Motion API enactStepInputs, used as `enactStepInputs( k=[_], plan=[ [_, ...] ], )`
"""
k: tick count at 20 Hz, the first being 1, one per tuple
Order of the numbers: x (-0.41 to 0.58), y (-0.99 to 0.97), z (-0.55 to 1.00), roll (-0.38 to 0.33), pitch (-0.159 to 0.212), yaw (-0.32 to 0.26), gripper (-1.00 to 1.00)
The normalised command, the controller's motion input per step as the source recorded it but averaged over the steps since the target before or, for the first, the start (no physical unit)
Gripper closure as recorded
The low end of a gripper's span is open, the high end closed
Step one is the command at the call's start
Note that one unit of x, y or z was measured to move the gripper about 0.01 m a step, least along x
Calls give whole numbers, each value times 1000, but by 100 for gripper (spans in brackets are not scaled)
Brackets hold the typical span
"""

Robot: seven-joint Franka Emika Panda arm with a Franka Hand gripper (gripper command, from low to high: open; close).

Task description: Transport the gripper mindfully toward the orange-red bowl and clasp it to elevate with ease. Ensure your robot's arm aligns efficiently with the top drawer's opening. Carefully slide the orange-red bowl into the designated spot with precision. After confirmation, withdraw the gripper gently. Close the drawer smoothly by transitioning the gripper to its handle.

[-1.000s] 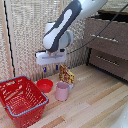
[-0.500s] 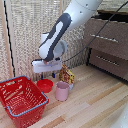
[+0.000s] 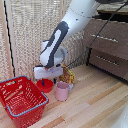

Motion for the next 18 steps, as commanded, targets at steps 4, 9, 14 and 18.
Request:
enactStepInputs(
  k=[4,9,14,18],
  plan=[
    [65,201,-186,-82,-6,43,100],
    [0,169,-22,-53,0,17,100],
    [0,78,0,-20,0,9,100],
    [0,11,1,0,1,0,100]
  ],
)
